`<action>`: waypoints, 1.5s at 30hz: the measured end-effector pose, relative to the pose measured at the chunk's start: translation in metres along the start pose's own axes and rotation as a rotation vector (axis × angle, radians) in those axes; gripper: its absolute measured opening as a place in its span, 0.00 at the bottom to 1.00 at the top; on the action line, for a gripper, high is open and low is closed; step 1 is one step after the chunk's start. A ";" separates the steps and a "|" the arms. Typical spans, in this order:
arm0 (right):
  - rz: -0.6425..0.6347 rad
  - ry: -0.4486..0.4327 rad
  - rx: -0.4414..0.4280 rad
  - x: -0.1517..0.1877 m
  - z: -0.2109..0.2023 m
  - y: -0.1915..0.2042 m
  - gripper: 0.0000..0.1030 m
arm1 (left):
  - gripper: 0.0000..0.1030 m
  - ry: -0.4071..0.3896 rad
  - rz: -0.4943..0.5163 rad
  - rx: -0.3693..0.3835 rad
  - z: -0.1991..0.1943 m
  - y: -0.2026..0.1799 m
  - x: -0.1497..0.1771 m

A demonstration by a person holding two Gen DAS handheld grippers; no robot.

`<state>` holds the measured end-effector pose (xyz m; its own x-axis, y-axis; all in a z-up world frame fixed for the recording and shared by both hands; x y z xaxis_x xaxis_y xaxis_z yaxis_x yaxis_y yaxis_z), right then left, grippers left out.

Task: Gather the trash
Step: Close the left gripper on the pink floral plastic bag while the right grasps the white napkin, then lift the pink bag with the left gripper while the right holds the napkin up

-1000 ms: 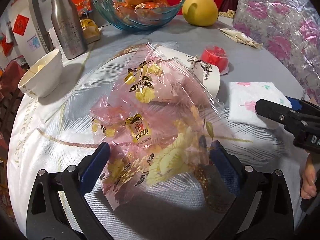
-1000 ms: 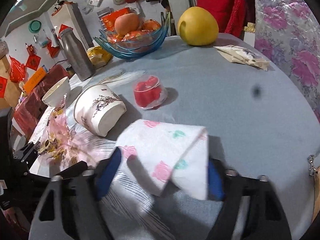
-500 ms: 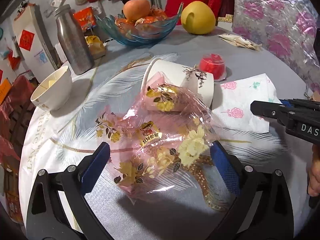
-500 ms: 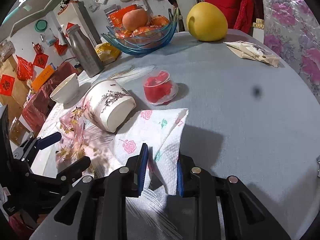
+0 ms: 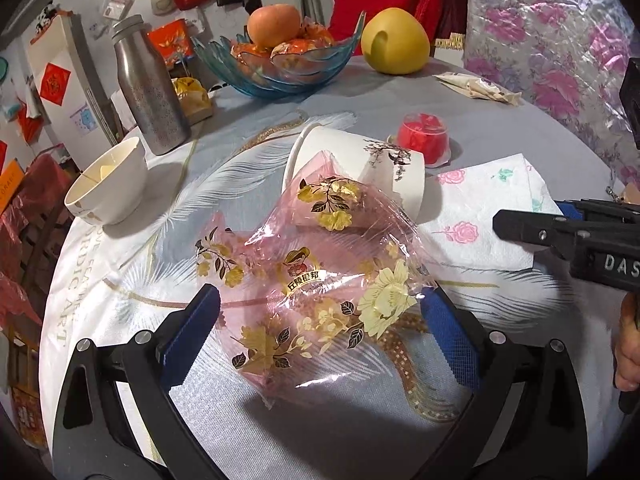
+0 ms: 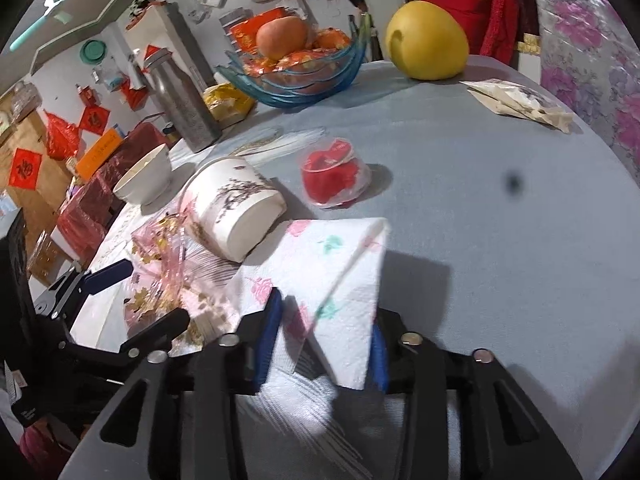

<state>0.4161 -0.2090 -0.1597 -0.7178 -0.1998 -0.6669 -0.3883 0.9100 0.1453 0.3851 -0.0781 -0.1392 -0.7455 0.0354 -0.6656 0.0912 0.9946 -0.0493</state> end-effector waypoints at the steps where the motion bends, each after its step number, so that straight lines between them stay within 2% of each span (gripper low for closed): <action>1: -0.012 0.004 0.007 0.000 0.000 0.002 0.45 | 0.94 0.001 -0.001 0.005 0.000 0.000 0.000; 5: -0.021 0.005 0.019 0.000 0.000 0.003 0.44 | 0.94 -0.017 -0.006 -0.004 0.000 0.005 -0.005; 7: -0.020 0.006 0.030 0.000 -0.001 0.002 0.40 | 0.94 -0.029 -0.020 -0.009 0.001 0.010 -0.011; 9: -0.018 0.007 0.042 0.000 -0.001 0.001 0.37 | 0.94 -0.022 -0.045 0.019 0.002 0.013 -0.015; 11: -0.004 0.003 0.049 0.001 -0.002 -0.002 0.31 | 0.94 -0.013 -0.061 0.060 0.003 0.012 -0.017; 13: 0.006 0.003 0.026 0.001 -0.001 -0.003 0.18 | 0.94 -0.003 -0.065 0.089 0.005 0.010 -0.019; 17: 0.002 0.004 0.017 0.001 -0.001 -0.001 0.17 | 0.94 0.022 -0.073 0.118 0.013 0.007 -0.021; 23: 0.007 0.003 0.014 0.001 -0.001 -0.001 0.19 | 0.93 0.023 -0.143 0.165 0.013 0.016 -0.027; 27: 0.009 0.001 0.019 0.002 -0.001 -0.002 0.19 | 0.93 -0.009 -0.182 0.189 0.003 0.023 -0.034; 31: 0.012 0.000 0.021 0.002 -0.002 -0.002 0.20 | 0.94 -0.024 -0.234 0.262 -0.004 0.026 -0.038; 35: 0.014 -0.002 0.019 0.002 -0.002 -0.002 0.20 | 0.94 0.002 -0.282 0.258 0.001 0.035 -0.038; 41: 0.018 -0.003 0.015 0.002 -0.002 -0.003 0.21 | 0.94 -0.072 -0.330 0.339 -0.025 0.046 -0.047; 43: 0.018 -0.003 0.015 0.002 -0.001 -0.003 0.21 | 0.94 -0.085 -0.340 0.344 -0.027 0.049 -0.049; 45: 0.019 -0.003 0.014 0.002 -0.002 -0.003 0.21 | 0.94 -0.056 -0.353 0.323 -0.019 0.052 -0.047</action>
<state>0.4150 -0.2129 -0.1604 -0.7228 -0.1816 -0.6667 -0.3667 0.9186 0.1474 0.4124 -0.0260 -0.0959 -0.7318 -0.3134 -0.6051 0.0460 0.8632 -0.5028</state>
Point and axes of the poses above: each gripper's, at about its wrist camera, not at the fingertips, and z roughly the way its jaws point, y to its left, x to its underside, the point moved 8 cm from there along z, roughly the way its jaws point, and after that the axes turned 14 degrees about -z, right-handed, at the moved point
